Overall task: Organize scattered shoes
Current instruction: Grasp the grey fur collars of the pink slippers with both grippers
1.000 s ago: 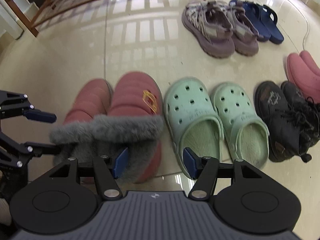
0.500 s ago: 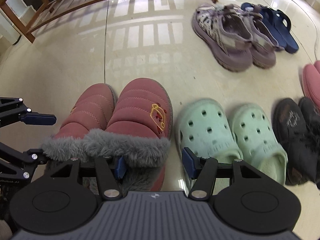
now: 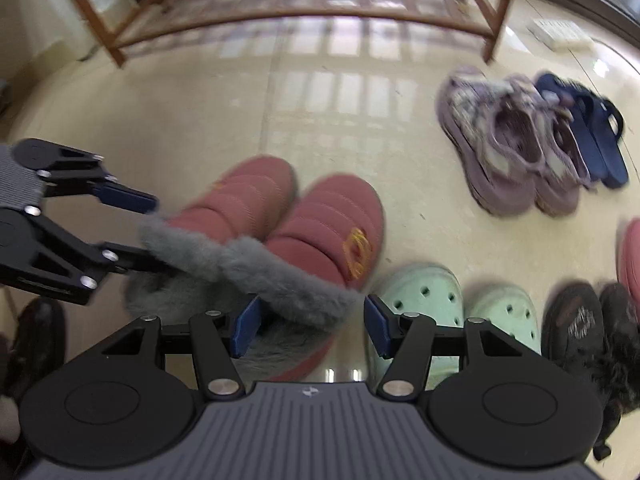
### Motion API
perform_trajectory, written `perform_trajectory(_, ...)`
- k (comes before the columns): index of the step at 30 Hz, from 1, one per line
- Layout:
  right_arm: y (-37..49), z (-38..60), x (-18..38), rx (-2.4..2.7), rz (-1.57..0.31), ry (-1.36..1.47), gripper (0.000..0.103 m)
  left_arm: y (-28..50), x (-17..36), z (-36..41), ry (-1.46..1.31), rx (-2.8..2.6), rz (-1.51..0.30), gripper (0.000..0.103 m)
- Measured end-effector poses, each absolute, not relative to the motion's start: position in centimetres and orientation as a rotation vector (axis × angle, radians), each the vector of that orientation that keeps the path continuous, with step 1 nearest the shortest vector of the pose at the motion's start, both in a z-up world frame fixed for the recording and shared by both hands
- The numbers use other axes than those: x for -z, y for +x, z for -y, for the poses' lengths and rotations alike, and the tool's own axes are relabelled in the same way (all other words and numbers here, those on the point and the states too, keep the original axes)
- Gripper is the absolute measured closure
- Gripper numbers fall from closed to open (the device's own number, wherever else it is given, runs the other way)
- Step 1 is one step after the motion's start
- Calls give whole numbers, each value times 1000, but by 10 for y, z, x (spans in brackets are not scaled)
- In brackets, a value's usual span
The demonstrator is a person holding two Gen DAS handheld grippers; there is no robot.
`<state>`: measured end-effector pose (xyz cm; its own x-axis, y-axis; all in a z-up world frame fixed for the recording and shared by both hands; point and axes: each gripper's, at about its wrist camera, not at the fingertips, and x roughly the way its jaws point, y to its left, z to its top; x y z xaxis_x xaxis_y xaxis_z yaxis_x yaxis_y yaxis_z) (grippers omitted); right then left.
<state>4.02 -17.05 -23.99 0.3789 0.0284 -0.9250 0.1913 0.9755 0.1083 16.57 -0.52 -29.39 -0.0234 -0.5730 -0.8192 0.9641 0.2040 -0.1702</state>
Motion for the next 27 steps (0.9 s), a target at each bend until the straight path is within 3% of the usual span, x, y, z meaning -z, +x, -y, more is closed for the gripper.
perform_trajectory(5, 55, 150, 226, -27, -1126, 112, 39, 168, 291, 5, 557, 1379, -894, 57)
perform_trajectory(12, 75, 119, 239, -196, -1132, -49, 40, 169, 294, 8, 629, 1451, -852, 58)
perform_trajectory(17, 83, 106, 246, -262, -1111, -160, 64, 173, 297, 9, 641, 1502, -808, 58)
perform_trajectory(19, 83, 101, 248, -297, -1096, -206, 68, 174, 299, 9, 654, 1512, -792, 58)
perform_trajectory(27, 80, 93, 253, -364, -1063, -349, 68, 178, 306, 13, 665, 1561, -767, 68)
